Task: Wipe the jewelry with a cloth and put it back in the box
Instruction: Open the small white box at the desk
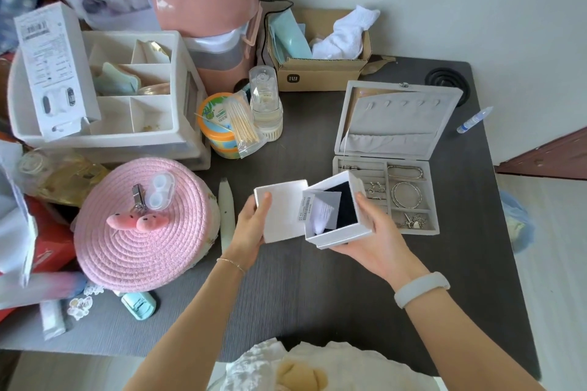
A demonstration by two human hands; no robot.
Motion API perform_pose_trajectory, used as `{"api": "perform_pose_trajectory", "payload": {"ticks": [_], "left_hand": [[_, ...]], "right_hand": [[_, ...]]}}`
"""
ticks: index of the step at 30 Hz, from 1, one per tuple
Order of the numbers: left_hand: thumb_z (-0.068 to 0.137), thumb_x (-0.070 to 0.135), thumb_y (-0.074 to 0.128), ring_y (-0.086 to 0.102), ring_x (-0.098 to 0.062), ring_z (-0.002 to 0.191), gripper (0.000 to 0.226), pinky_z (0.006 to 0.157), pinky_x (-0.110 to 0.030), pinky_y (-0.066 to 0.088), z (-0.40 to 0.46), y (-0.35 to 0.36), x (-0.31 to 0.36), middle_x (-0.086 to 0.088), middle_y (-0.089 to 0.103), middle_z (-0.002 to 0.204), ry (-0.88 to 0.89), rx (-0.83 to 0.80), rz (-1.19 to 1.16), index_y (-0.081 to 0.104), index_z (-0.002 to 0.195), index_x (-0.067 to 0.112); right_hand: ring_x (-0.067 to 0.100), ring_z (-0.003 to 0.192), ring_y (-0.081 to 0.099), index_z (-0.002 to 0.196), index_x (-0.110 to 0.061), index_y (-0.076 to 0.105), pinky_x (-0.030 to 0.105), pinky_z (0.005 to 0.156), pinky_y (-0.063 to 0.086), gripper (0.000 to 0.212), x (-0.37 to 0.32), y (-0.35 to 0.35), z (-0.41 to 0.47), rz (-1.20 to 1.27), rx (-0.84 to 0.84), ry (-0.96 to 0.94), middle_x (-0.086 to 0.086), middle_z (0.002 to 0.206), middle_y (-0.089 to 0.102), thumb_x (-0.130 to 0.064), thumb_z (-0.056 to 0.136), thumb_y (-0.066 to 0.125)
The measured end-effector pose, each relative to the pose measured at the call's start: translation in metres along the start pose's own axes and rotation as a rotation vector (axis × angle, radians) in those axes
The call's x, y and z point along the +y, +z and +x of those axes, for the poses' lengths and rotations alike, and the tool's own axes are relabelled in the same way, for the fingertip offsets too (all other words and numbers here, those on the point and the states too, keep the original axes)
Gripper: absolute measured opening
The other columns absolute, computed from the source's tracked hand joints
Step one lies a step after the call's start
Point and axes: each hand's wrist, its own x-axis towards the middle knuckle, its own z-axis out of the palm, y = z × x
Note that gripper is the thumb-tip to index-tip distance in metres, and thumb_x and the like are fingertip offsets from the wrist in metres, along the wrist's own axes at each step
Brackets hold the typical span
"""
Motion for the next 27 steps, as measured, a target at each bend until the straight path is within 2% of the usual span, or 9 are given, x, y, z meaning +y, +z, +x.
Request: {"api": "perform_pose_trajectory", "payload": {"ticks": [4, 7, 10, 13, 15, 17, 21, 25, 27], "left_hand": [[0.075, 0.057, 0.061, 0.059, -0.025, 0.106, 0.058, 0.081, -0.043, 0.055, -0.001, 0.005, -0.001, -0.009, 0.059, 0.118, 0.007, -0.068, 0.050, 0.046, 0.120, 0.024], [0.059, 0.040, 0.080, 0.059, -0.022, 0.103, 0.072, 0.078, -0.038, 0.056, 0.002, 0.011, -0.001, -0.007, 0.059, 0.114, 0.028, 0.011, 0.074, 0.044, 0.119, 0.019], [0.069, 0.014, 0.077, 0.055, -0.018, 0.097, 0.060, 0.069, -0.027, 0.052, 0.001, 0.017, 0.000, -0.003, 0.054, 0.106, 0.074, 0.105, 0.140, 0.040, 0.116, 0.018], [0.073, 0.009, 0.073, 0.055, -0.022, 0.098, 0.052, 0.074, -0.031, 0.052, 0.004, 0.012, -0.004, -0.006, 0.056, 0.108, 0.063, 0.132, 0.136, 0.043, 0.116, 0.017], [0.075, 0.006, 0.071, 0.057, -0.025, 0.096, 0.045, 0.073, -0.033, 0.052, 0.006, 0.006, -0.008, -0.009, 0.058, 0.106, 0.045, 0.143, 0.125, 0.047, 0.112, 0.014], [0.077, 0.003, 0.067, 0.057, -0.026, 0.093, 0.038, 0.070, -0.032, 0.051, 0.009, 0.001, -0.012, -0.009, 0.059, 0.102, 0.026, 0.196, 0.064, 0.049, 0.110, 0.013], [0.084, 0.001, 0.059, 0.058, -0.026, 0.095, 0.041, 0.070, -0.032, 0.051, 0.017, -0.005, -0.013, -0.010, 0.058, 0.107, -0.003, 0.314, -0.022, 0.045, 0.121, 0.010], [0.086, 0.005, 0.058, 0.057, -0.025, 0.099, 0.050, 0.076, -0.036, 0.049, 0.030, -0.001, -0.009, -0.013, 0.057, 0.117, 0.012, 0.293, 0.117, 0.037, 0.131, 0.010], [0.086, 0.010, 0.060, 0.055, -0.026, 0.109, 0.059, 0.084, -0.037, 0.050, 0.035, 0.002, -0.005, -0.013, 0.053, 0.128, 0.022, 0.263, 0.225, 0.031, 0.137, 0.010]], "right_hand": [[0.025, 0.104, 0.056, 0.124, -0.022, 0.049, 0.053, 0.088, 0.049, 0.042, -0.006, 0.009, 0.009, -0.290, 0.051, -0.069, 0.004, 0.110, 0.057, -0.028, 0.084, 0.058], [0.025, 0.104, 0.056, 0.121, -0.024, 0.048, 0.045, 0.081, 0.053, 0.033, -0.002, 0.015, 0.014, -0.411, 0.110, -0.113, 0.007, 0.115, 0.056, -0.025, 0.088, 0.055], [0.023, 0.104, 0.054, 0.121, -0.030, 0.045, 0.043, 0.083, 0.052, 0.033, 0.003, 0.017, 0.017, -0.424, 0.183, -0.121, 0.007, 0.117, 0.054, -0.029, 0.089, 0.053], [0.017, 0.104, 0.053, 0.136, -0.037, 0.025, 0.036, 0.087, 0.048, 0.059, 0.006, 0.013, 0.018, -0.510, 0.268, -0.108, 0.000, 0.117, 0.051, -0.035, 0.086, 0.057], [0.018, 0.111, 0.052, 0.140, -0.038, 0.018, 0.039, 0.097, 0.043, 0.071, 0.007, 0.010, 0.018, -0.621, 0.299, -0.134, -0.002, 0.125, 0.048, -0.031, 0.084, 0.061], [0.016, 0.116, 0.049, 0.139, -0.035, 0.025, 0.039, 0.102, 0.038, 0.063, 0.006, 0.007, 0.016, -0.682, 0.357, -0.201, -0.001, 0.130, 0.048, -0.026, 0.086, 0.058], [0.017, 0.115, 0.053, 0.125, -0.031, 0.043, 0.040, 0.102, 0.040, 0.039, -0.001, 0.005, 0.012, -0.594, 0.465, -0.319, 0.000, 0.119, 0.057, -0.019, 0.089, 0.052], [0.017, 0.117, 0.053, 0.126, -0.026, 0.044, 0.044, 0.104, 0.040, 0.037, -0.003, 0.003, 0.011, -0.554, 0.484, -0.339, 0.000, 0.123, 0.056, -0.018, 0.090, 0.051], [0.018, 0.115, 0.054, 0.123, -0.026, 0.046, 0.046, 0.105, 0.040, 0.034, -0.002, 0.002, 0.011, -0.533, 0.487, -0.345, 0.001, 0.123, 0.057, -0.017, 0.090, 0.051]]}}
